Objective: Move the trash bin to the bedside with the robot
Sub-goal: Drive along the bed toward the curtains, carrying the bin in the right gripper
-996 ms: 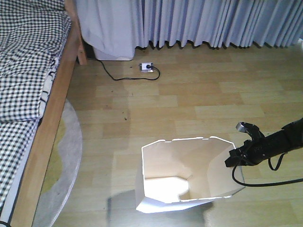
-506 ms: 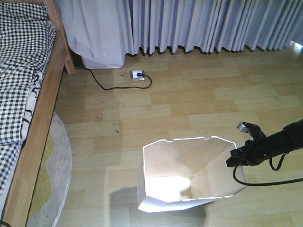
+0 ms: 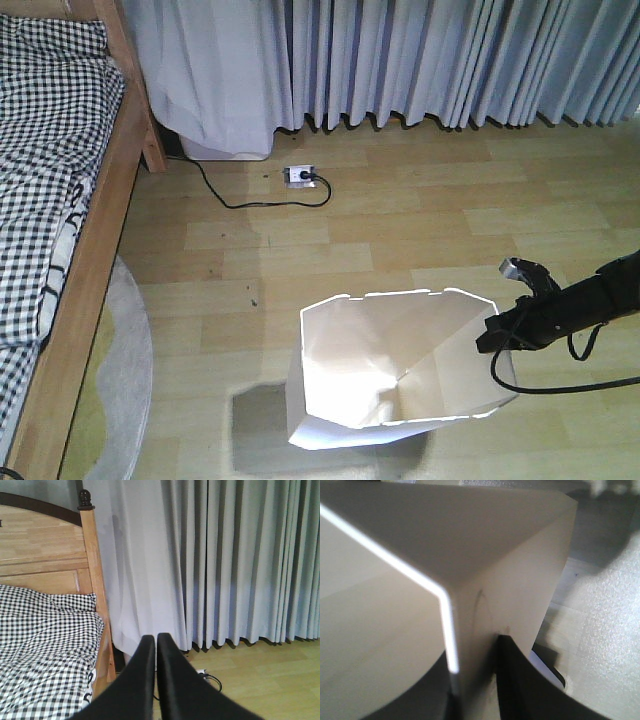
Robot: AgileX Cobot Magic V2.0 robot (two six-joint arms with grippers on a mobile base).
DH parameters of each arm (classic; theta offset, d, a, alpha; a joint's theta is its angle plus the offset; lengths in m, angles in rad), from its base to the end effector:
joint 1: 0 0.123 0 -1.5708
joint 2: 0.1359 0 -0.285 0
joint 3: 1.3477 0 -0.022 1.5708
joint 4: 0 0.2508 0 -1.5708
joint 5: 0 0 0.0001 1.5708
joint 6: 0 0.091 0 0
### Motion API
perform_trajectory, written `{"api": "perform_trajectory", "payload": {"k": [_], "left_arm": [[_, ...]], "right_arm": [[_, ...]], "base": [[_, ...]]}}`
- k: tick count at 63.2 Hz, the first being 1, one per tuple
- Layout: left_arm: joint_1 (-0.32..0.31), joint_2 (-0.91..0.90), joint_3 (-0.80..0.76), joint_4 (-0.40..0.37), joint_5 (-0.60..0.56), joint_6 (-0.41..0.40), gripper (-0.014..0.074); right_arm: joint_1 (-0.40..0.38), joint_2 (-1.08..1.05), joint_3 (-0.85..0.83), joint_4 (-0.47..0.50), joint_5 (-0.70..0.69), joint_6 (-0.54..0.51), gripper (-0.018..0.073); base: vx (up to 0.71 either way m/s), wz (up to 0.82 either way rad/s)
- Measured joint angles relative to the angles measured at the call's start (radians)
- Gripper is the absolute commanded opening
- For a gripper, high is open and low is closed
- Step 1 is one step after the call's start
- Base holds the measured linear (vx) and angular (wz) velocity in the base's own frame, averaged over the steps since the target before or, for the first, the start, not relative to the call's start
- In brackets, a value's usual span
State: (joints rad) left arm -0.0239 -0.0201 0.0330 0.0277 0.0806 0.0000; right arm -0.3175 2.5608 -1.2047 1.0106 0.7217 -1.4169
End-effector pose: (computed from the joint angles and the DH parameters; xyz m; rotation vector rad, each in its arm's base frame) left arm 0.0564 -0.0011 0.1958 0.0389 1.5766 0.0047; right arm 0.3414 -0.0585 -0.0619 -0.2636 2.8715 0.8836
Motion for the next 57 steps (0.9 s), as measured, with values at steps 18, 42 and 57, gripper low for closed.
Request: {"api": "perform_trajectory", "payload": {"k": [18,42,57], "left_arm": [[0.0,0.0,0.0,0.0,0.0,0.0,-0.0006],[0.0,0.0,0.0,0.0,0.0,0.0,-0.0006],[0.0,0.0,0.0,0.0,0.0,0.0,-0.0006]], "right_arm": [[0.0,0.0,0.0,0.0,0.002,0.0,-0.0003],[0.0,0.0,0.0,0.0,0.0,0.0,-0.0003],[0.0,0.0,0.0,0.0,-0.002,0.0,-0.0003]], "base": [[0.18,-0.03],[0.2,-0.07],[0.2,0.01]]}}
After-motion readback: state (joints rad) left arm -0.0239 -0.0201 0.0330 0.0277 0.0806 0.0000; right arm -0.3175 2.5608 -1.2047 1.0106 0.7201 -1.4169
